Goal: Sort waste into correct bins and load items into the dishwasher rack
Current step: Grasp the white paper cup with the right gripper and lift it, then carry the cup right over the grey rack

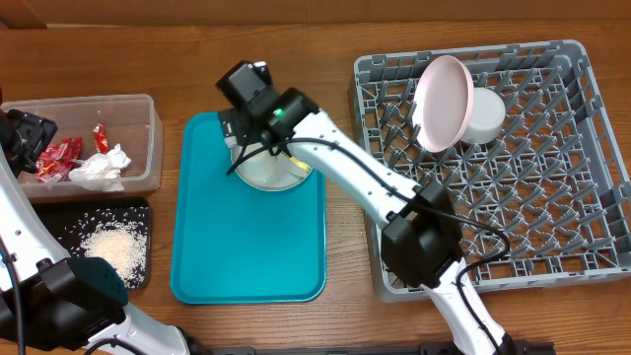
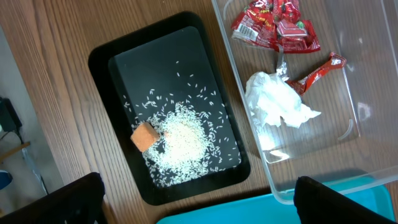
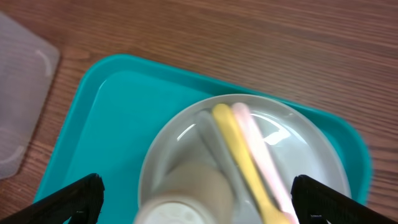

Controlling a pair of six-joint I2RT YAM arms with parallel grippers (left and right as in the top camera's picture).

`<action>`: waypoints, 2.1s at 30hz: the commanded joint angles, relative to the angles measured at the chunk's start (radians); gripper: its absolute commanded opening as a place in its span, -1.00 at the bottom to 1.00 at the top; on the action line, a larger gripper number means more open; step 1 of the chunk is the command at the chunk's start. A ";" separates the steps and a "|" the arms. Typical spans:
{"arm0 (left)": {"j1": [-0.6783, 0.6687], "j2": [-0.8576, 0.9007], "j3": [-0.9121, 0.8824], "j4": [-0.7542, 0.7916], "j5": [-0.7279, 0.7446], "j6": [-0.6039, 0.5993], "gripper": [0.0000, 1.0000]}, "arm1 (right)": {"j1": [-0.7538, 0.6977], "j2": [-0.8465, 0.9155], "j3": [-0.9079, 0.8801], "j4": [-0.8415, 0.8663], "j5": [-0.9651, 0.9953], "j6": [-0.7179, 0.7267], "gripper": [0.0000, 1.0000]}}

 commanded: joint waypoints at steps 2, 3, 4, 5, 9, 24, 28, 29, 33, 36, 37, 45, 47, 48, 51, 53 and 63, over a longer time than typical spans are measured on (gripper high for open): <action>-0.004 -0.019 0.011 -0.002 -0.018 -0.021 1.00 | 0.052 0.029 0.006 0.049 0.023 -0.021 1.00; -0.004 -0.019 0.011 -0.002 -0.018 -0.022 1.00 | 0.059 0.031 0.006 0.050 0.030 -0.021 1.00; -0.004 -0.019 0.011 -0.002 -0.018 -0.021 1.00 | 0.067 0.036 0.006 0.048 0.043 -0.020 1.00; -0.004 -0.019 0.011 -0.002 -0.018 -0.021 1.00 | 0.074 0.037 0.005 0.040 0.064 -0.010 1.00; -0.004 -0.019 0.011 -0.002 -0.018 -0.021 1.00 | 0.089 0.069 0.005 0.009 0.140 0.028 0.99; -0.004 -0.019 0.011 -0.002 -0.018 -0.021 1.00 | 0.083 0.103 -0.015 -0.021 0.182 0.101 1.00; -0.004 -0.019 0.011 -0.002 -0.018 -0.021 0.99 | 0.083 0.103 -0.033 -0.025 0.154 0.108 0.90; -0.004 -0.019 0.011 -0.002 -0.018 -0.021 1.00 | 0.083 0.103 -0.036 -0.024 0.144 0.108 0.89; -0.004 -0.019 0.011 -0.002 -0.018 -0.021 1.00 | 0.083 0.103 -0.041 -0.024 0.139 0.108 0.69; -0.004 -0.019 0.011 -0.002 -0.018 -0.021 1.00 | 0.083 0.103 -0.041 -0.023 0.137 0.118 0.47; -0.004 -0.019 0.011 -0.002 -0.018 -0.021 1.00 | 0.083 0.103 -0.041 -0.024 0.138 0.127 0.47; -0.004 -0.019 0.011 -0.002 -0.018 -0.021 1.00 | 0.082 0.090 -0.035 -0.031 0.137 0.134 0.08; -0.004 -0.019 0.011 -0.002 -0.018 -0.021 1.00 | 0.080 0.068 -0.031 -0.034 0.138 0.134 -0.02; -0.004 -0.019 0.011 -0.002 -0.018 -0.021 1.00 | 0.077 0.057 -0.031 -0.035 0.138 0.133 -0.03; -0.004 -0.019 0.011 -0.002 -0.018 -0.021 1.00 | 0.064 0.007 -0.031 -0.039 0.138 0.134 -0.09; -0.004 -0.019 0.011 -0.002 -0.018 -0.021 1.00 | 0.048 -0.035 -0.031 -0.044 0.137 0.133 -0.09; -0.004 -0.019 0.011 -0.002 -0.018 -0.021 1.00 | -0.143 -0.381 -0.031 -0.113 0.137 0.105 -0.09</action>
